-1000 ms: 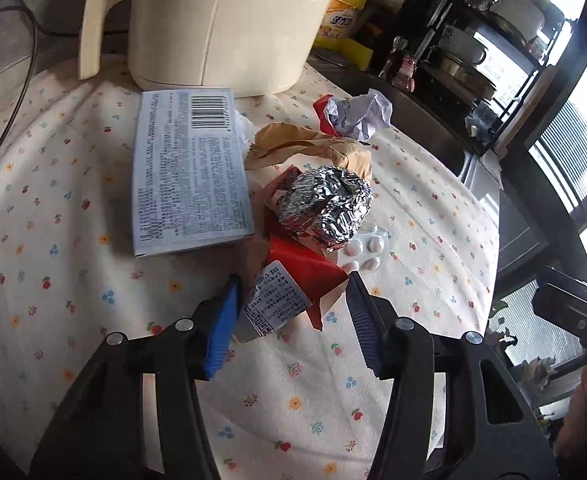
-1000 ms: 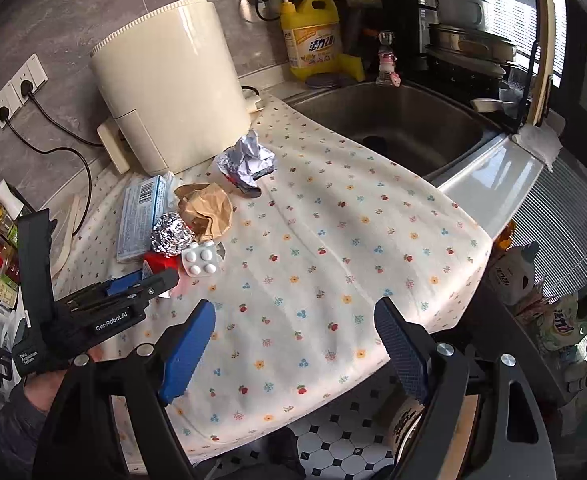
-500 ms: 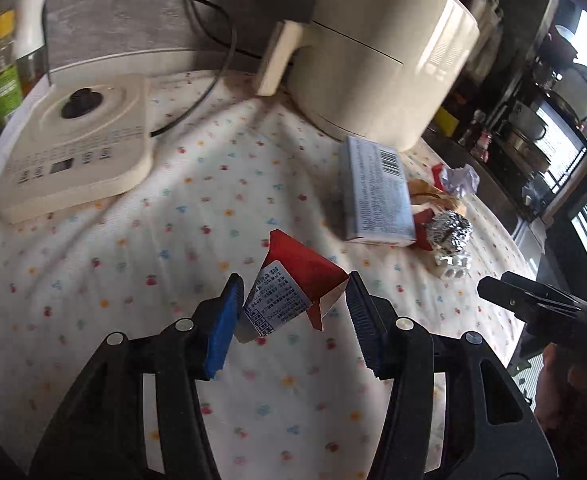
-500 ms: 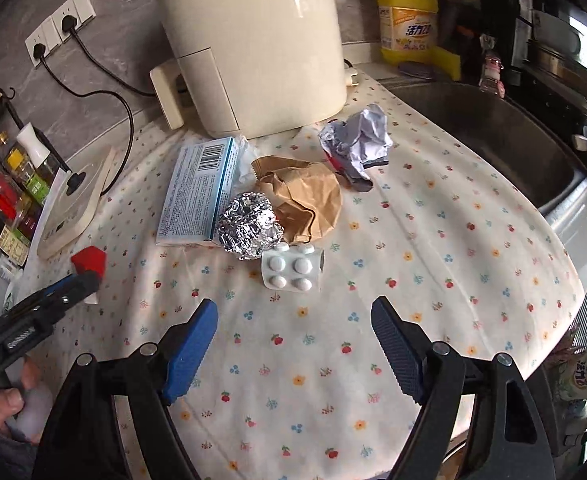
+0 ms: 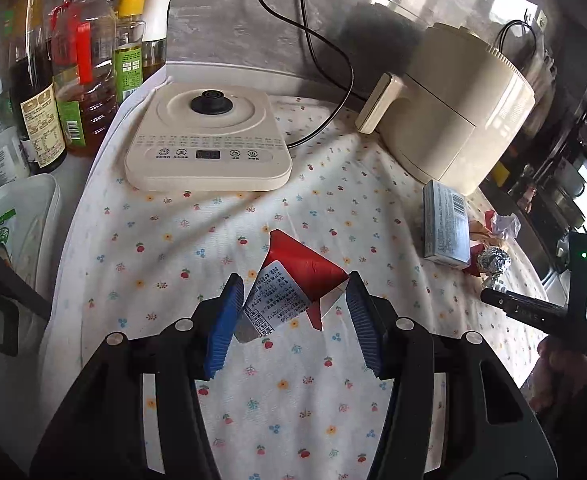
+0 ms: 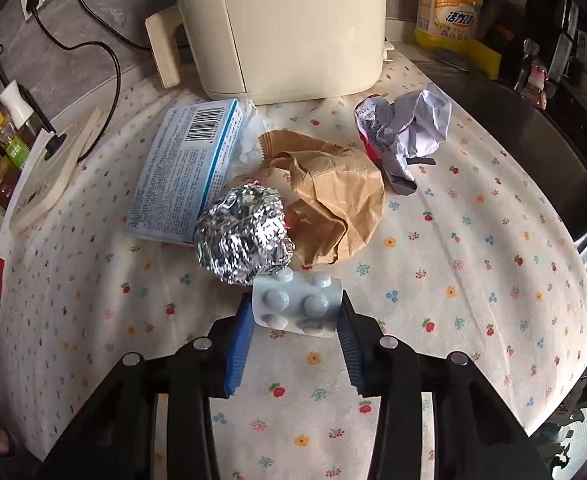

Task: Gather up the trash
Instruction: 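Carry both items over the bin and open both grippers to drop them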

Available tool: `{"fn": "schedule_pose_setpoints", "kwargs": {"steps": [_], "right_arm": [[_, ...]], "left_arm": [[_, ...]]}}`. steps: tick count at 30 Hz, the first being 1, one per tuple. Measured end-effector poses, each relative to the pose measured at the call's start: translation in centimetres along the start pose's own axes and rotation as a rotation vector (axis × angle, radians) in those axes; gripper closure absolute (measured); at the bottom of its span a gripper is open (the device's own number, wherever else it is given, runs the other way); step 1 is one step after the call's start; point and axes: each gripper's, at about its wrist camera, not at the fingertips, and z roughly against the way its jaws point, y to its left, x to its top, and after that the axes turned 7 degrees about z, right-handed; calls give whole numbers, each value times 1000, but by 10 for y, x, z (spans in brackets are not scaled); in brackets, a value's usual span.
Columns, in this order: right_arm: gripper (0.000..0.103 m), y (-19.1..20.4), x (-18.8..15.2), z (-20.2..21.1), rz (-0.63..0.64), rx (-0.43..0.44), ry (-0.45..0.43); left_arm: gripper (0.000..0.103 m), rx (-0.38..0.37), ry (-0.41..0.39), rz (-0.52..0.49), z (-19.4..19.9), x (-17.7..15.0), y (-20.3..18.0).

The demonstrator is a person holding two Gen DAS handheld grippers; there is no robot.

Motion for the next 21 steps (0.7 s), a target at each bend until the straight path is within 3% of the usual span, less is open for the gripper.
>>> {"fn": "schedule_pose_setpoints", "kwargs": {"steps": [9, 21], "right_arm": [[63, -8, -31, 43, 19, 57, -47], [63, -45, -82, 103, 5, 104, -129]], "left_arm": [[50, -22, -21, -44, 20, -18, -39], [50, -34, -20, -91, 53, -65, -88]]}}
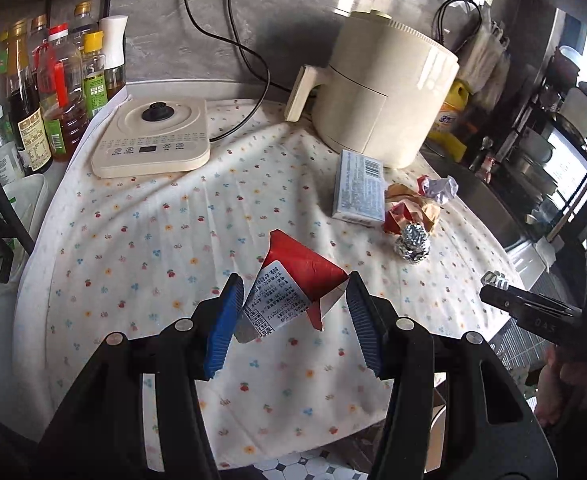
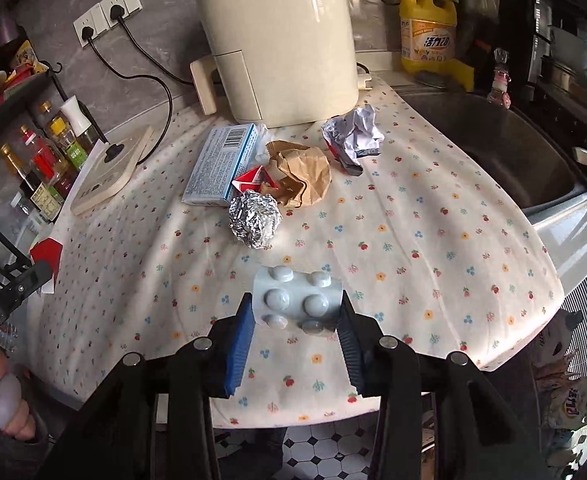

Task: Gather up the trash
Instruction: 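Carry both items over the bin and open both grippers to drop them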

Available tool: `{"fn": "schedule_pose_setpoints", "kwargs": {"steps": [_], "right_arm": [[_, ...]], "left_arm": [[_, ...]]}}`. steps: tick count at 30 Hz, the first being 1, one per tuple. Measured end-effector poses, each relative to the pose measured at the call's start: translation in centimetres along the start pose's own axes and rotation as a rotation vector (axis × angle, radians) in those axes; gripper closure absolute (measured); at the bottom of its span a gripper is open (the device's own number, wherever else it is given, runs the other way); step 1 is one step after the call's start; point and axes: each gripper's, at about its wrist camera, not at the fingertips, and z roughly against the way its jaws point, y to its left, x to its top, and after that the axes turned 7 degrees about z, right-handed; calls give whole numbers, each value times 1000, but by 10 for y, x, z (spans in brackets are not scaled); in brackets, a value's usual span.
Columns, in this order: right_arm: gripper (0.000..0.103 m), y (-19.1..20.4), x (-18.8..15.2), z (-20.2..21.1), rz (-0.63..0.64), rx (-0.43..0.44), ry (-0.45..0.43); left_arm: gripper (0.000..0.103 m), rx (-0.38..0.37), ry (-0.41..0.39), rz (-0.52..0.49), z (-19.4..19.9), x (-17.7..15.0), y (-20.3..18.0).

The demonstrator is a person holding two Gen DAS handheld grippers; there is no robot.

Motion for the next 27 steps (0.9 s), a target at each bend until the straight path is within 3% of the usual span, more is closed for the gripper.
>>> {"fn": "schedule_pose_setpoints", "kwargs": {"steps": [10, 27], "right_arm": [[63, -51, -71, 59, -82, -32, -20], [59, -170, -226, 116, -365, -170, 99]], "left_arm": [[49, -99, 73, -114, 1, -50, -80], [49, -331, 323, -386, -45, -175, -246]]}}
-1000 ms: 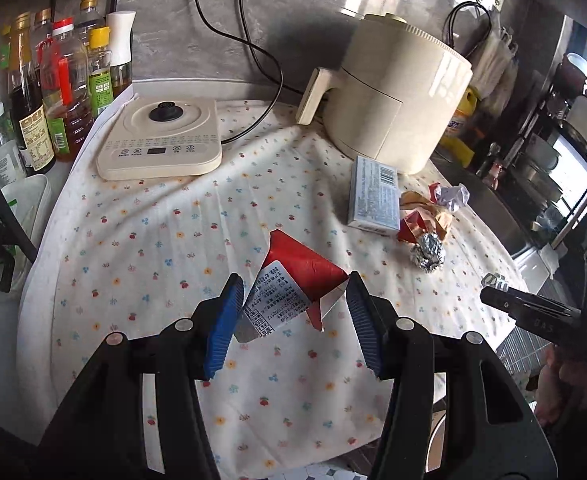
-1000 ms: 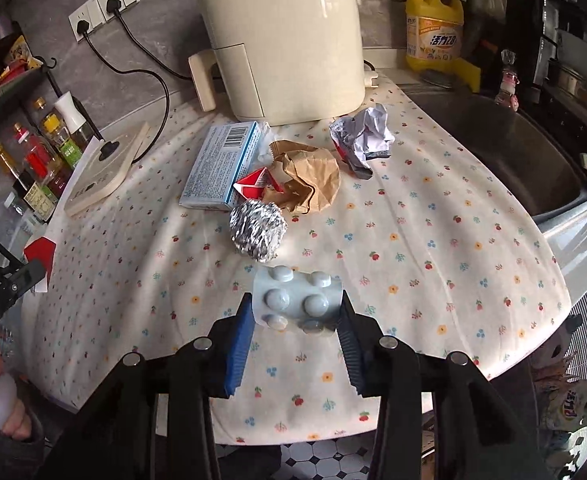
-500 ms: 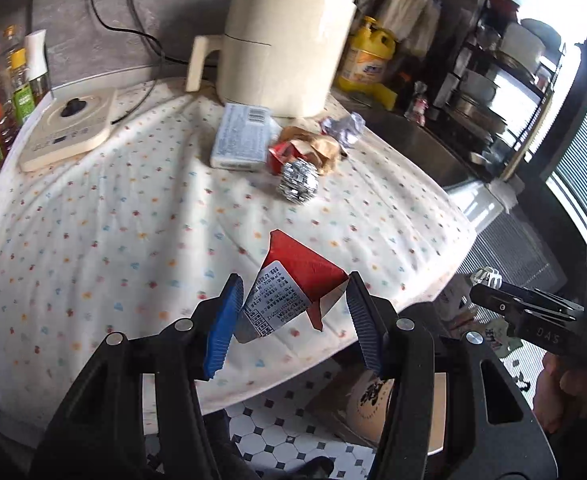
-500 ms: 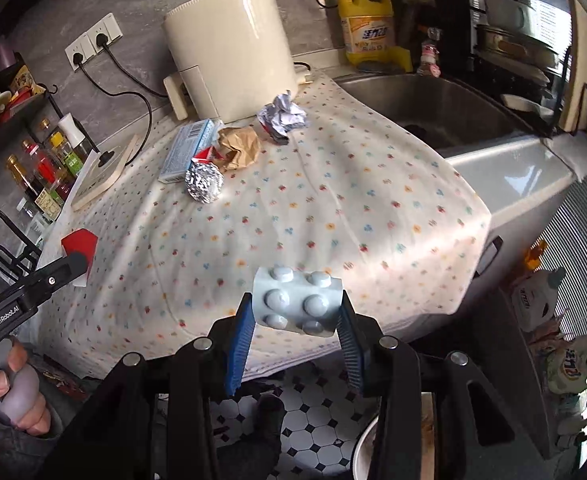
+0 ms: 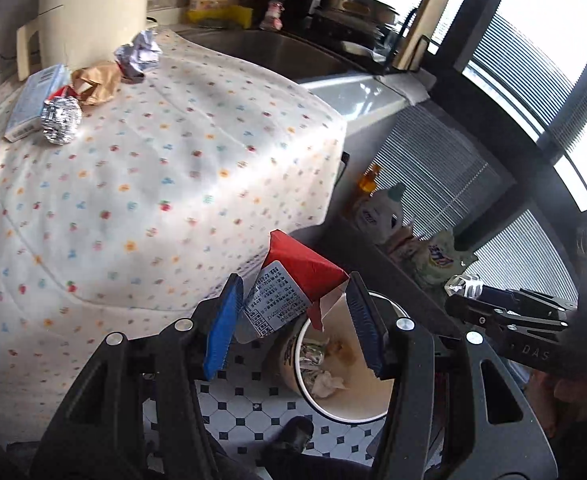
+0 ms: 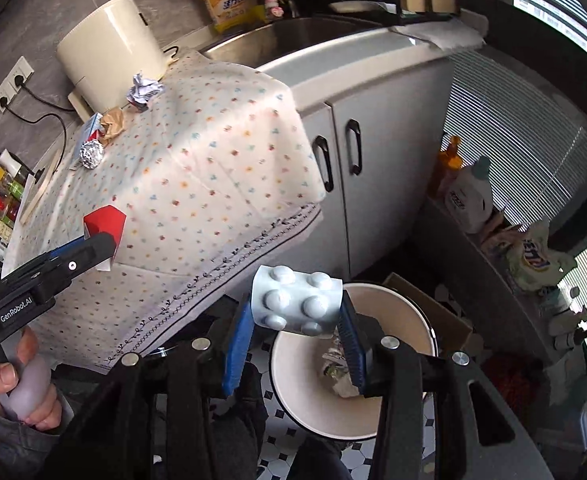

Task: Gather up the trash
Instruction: 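Carry both items over the bin and open both grippers to drop them, then move both tools back to the counter trash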

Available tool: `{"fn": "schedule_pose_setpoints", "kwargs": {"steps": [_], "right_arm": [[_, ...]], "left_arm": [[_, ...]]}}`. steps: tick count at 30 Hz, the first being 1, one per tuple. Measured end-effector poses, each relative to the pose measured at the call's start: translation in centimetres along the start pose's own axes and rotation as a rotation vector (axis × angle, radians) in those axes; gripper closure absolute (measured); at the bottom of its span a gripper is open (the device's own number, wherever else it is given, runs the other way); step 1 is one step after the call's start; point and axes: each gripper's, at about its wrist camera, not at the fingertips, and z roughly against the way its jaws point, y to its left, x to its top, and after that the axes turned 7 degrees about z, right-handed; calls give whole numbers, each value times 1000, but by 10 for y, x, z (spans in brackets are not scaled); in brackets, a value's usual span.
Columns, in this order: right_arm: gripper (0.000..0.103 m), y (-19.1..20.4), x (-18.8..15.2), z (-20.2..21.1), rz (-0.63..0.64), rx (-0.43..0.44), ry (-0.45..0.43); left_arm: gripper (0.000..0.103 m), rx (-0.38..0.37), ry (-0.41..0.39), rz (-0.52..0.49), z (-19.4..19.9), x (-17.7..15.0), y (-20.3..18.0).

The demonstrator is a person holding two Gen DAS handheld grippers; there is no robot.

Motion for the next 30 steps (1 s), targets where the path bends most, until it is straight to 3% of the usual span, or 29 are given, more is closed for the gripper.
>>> {"fn": "schedule_pose_setpoints", "kwargs": {"steps": [1, 2, 5, 18, 20, 24, 30], "right_arm": [[58, -6, -4, 1, -8, 1, 3], [48, -12, -8, 3, -16, 4, 1], [34, -27, -16, 12, -33, -21, -24], [33, -89, -51, 41, -208, -108, -57], [33, -94, -55, 47, -229, -120, -71], [33, -100, -61, 57, -262, -134, -90], [27, -90, -57, 58, -261, -141, -99]], "left_arm": [[49, -7, 11, -8, -5, -3, -6], [49, -13, 19, -14, -9, -6, -11], [49, -30, 50, -31, -22, -13, -25], [47, -135, 203, -193, -61, -37, -95], [43, -162, 215, -218, -62, -37, -105], [12, -189, 209, -252, -59, -33, -115], [8, -149, 170, -216, -45, -15, -98]]}}
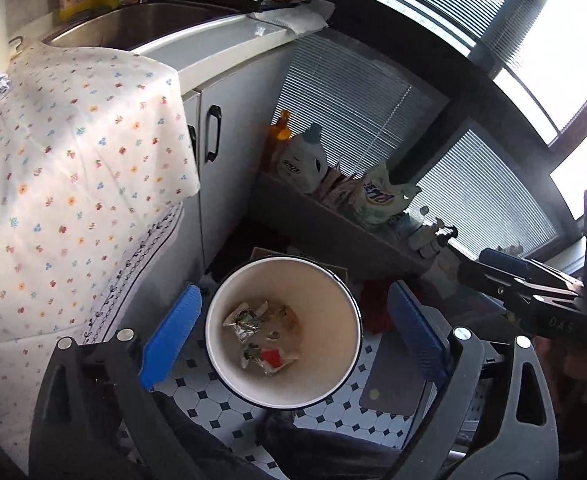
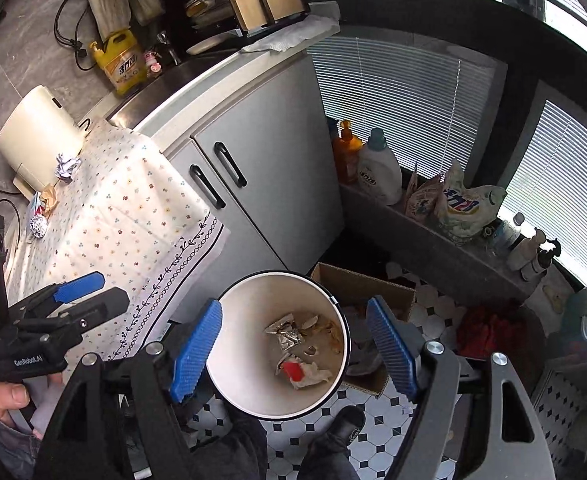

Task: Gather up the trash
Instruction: 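Move both tools back to the counter trash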

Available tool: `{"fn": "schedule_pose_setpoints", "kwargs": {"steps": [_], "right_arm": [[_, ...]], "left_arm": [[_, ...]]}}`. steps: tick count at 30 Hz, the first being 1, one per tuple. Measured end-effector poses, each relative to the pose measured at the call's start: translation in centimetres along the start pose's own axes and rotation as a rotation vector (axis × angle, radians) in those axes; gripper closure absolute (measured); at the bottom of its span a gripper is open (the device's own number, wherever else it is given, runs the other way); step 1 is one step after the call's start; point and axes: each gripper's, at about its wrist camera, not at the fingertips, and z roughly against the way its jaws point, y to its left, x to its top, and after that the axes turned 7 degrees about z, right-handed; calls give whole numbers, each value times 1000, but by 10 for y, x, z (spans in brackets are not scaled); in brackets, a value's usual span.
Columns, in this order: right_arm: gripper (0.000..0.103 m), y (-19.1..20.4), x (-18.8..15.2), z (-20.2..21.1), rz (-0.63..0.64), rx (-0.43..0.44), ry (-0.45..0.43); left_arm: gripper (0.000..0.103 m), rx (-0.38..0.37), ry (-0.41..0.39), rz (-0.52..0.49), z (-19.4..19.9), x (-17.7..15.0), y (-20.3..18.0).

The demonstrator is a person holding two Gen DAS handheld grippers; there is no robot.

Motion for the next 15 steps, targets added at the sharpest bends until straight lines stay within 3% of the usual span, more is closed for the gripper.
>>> {"fn": "schedule_pose_setpoints", "kwargs": {"steps": [7, 15], "right_arm": [[8, 49, 18, -1, 70, 23, -59], [8, 132, 49, -7, 171, 103, -107]], "left_arm": [[6, 75, -89, 81, 44, 6, 50], [6, 150, -212, 172, 107, 13, 119]]}}
